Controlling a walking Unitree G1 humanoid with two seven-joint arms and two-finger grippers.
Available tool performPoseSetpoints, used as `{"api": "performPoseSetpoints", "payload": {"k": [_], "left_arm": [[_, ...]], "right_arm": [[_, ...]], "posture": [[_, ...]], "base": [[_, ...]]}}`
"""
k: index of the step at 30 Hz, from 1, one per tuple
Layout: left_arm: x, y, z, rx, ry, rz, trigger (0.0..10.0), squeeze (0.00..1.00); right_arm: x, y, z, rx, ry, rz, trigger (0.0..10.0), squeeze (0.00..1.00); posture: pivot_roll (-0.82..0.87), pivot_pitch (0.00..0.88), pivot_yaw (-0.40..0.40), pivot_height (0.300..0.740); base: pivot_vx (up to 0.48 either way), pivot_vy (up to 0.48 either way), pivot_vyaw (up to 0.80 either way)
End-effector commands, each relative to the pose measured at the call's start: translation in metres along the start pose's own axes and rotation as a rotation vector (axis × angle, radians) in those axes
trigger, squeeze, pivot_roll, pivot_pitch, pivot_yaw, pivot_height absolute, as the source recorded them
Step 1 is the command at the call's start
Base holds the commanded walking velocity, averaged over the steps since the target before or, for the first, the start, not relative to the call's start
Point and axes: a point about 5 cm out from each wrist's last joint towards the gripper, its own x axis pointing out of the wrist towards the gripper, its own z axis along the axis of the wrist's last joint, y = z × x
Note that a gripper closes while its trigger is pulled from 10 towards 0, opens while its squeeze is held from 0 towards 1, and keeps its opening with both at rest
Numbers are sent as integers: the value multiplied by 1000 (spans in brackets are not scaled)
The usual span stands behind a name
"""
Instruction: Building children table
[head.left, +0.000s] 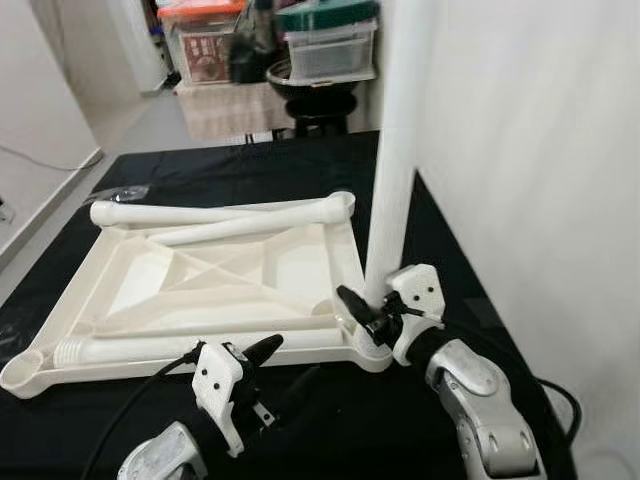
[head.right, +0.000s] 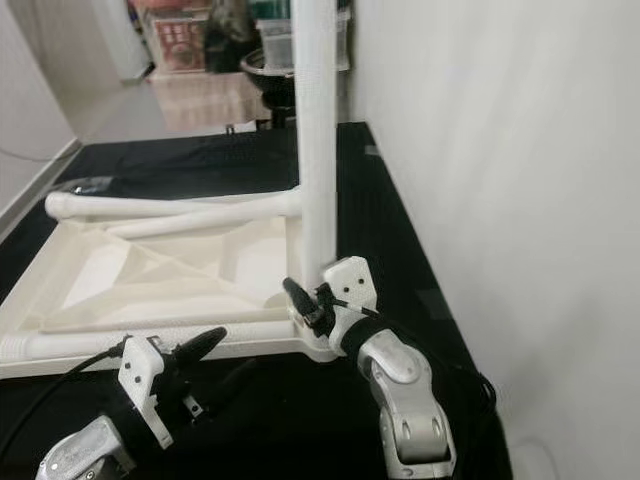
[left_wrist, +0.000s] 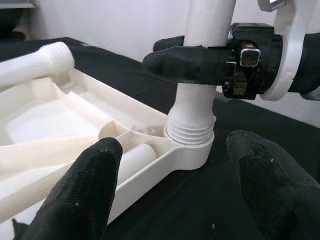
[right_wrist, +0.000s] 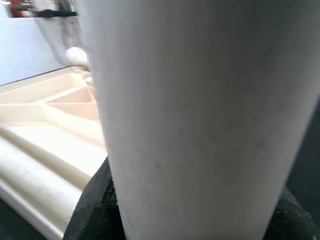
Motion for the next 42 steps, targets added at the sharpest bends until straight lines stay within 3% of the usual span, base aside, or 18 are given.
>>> {"api": "performPoseSetpoints", "payload": {"k": [1, 2, 3, 7, 8, 9, 10, 11, 21, 22, 23, 24, 25, 30, 39, 41, 42], "left_arm": [[-3, 2, -3, -5, 16, 1, 10000, 0], [-2, 1, -2, -10, 13, -2, 10000, 0], [-1, 1, -2, -14, 10, -3, 10000, 0], [0, 0, -3, -25, 9, -12, 10000, 0], [1, -1, -3, -28, 11, -19, 10000, 0], [1, -1, -3, -28, 11, -19, 10000, 0], [1, -2, -3, -32, 12, -24, 10000, 0], [1, -4, -2, -38, 13, -29, 10000, 0], [0, -12, -1, -57, 14, -37, 10000, 0], [1, -12, -1, -59, 11, -38, 10000, 0], [2, -13, -1, -61, 8, -39, 10000, 0], [2, -13, -1, -61, 8, -39, 10000, 0], [3, -13, -1, -61, 5, -38, 10000, 0], [4, -12, -1, -59, 2, -38, 10000, 0], [5, -11, 0, -51, -2, -38, 10000, 0], [4, -9, 1, -50, -4, -39, 10000, 0], [4, -8, 1, -50, -6, -39, 10000, 0]], "right_arm": [[-1, 8, -27, 80, 122, 48, 10000, 0], [3, 5, -21, 76, 105, 108, 10000, 902], [7, 0, -13, 64, 88, 141, 10000, 1000], [18, -15, 1, -5, 55, 152, 10000, 1000], [22, -23, 7, -25, 42, 161, 10000, 843], [22, -23, 7, -25, 42, 161, 10000, 843], [26, -31, 14, -39, 20, 195, 10000, 0], [28, -44, 30, -34, -33, 323, 10000, 0], [31, -67, 56, -71, -19, 594, 10000, 0], [32, -69, 58, -66, -11, 621, 4706, 0], [33, -71, 59, -58, -9, 632, 1922, 0], [33, -71, 59, -58, -9, 632, 1922, 0], [34, -73, 59, -45, -8, 650, 0, 0], [34, -75, 51, -9, 5, 668, 0, 0], [30, -90, 24, 20, 51, 426, 0, 0], [32, -75, -4, 40, 119, 177, 0, 0], [33, -58, -21, 88, 153, -25, 0, 0]], "posture": [[-24, 114, 67, 740], [-22, 116, 69, 740], [-22, 117, 72, 740], [-17, 117, 73, 740], [-9, 119, 72, 740], [-9, 119, 72, 740], [-6, 117, 69, 740], [-8, 123, 73, 740], [-6, 129, 57, 740], [-5, 131, 55, 740], [-4, 134, 53, 740], [-4, 134, 53, 740], [-3, 135, 50, 740], [-13, 143, 49, 740], [-33, 153, 43, 740], [-48, 174, 44, 740], [-47, 182, 51, 740]], "base": [[0, 0, 0], [0, 0, 0], [0, 0, 0], [0, 0, 0], [0, 0, 0], [0, 0, 0], [0, 0, 0], [0, 0, 0], [0, 0, 0], [0, 0, 0], [0, 0, 0], [0, 0, 0], [0, 0, 0], [0, 0, 0], [0, 0, 0], [0, 0, 0], [0, 0, 0]]}}
